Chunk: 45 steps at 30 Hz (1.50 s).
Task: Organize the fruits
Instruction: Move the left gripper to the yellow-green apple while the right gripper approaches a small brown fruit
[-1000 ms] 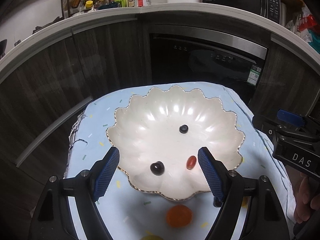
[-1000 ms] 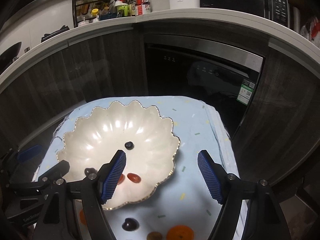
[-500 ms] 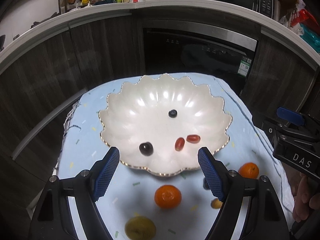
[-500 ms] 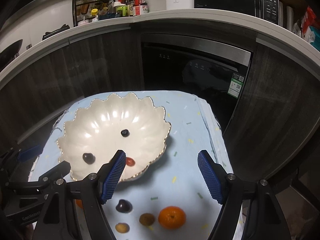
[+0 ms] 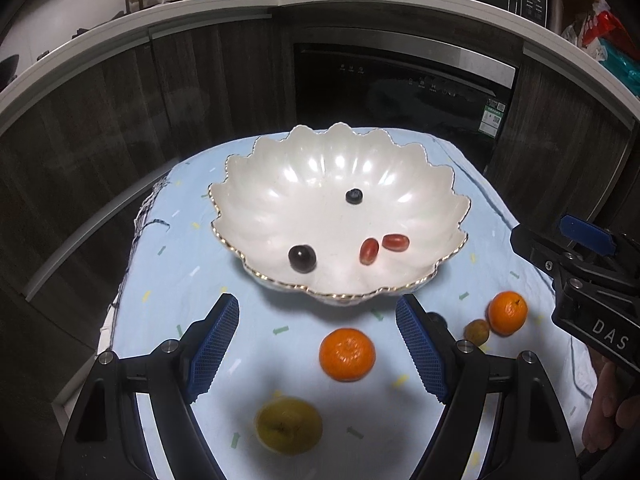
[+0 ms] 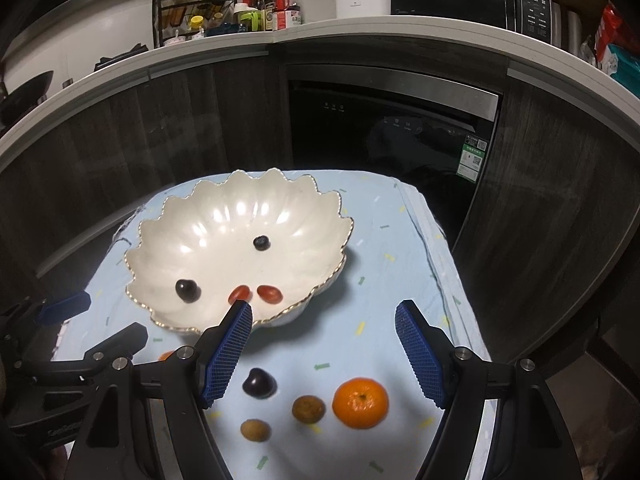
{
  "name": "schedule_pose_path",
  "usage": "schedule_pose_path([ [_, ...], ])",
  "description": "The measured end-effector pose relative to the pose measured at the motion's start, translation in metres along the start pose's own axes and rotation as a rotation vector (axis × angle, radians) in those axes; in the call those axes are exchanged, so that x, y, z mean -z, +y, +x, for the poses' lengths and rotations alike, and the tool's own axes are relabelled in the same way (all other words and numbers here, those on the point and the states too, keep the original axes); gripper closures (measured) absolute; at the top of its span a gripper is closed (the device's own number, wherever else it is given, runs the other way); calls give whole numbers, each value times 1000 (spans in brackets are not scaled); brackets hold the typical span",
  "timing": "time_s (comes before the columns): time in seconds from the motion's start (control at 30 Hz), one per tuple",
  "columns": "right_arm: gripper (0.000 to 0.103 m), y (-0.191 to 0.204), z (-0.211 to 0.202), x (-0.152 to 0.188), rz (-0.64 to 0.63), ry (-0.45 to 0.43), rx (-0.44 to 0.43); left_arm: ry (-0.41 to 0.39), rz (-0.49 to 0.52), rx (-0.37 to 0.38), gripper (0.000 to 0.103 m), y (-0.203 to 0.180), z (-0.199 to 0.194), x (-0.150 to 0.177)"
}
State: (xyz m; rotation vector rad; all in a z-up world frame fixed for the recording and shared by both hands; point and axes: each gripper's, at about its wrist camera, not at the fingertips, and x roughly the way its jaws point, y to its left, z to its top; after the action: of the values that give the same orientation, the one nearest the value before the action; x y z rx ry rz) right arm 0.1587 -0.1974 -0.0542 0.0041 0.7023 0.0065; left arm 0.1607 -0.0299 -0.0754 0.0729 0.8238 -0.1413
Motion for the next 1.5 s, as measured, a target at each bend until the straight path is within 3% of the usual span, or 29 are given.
schedule_pose_path([
  [0.63,28,25,2,41,-64,16,-16,-29,-6,-54,22,14,-11,47],
  [1.07,29,41,10,64,-122,61,-53,29,-14,-55,22,22,3,67],
  [1.2,40,44,15,70,-134,86,-68,43,-18,-47,22,22,8,71],
  [1.37,42,44,19,76,-149,107,-81,65,-17,-40,23,21,14,75],
  [1.5,55,45,26,81,-160,136,-94,74,-18,-34,23,19,18,76],
])
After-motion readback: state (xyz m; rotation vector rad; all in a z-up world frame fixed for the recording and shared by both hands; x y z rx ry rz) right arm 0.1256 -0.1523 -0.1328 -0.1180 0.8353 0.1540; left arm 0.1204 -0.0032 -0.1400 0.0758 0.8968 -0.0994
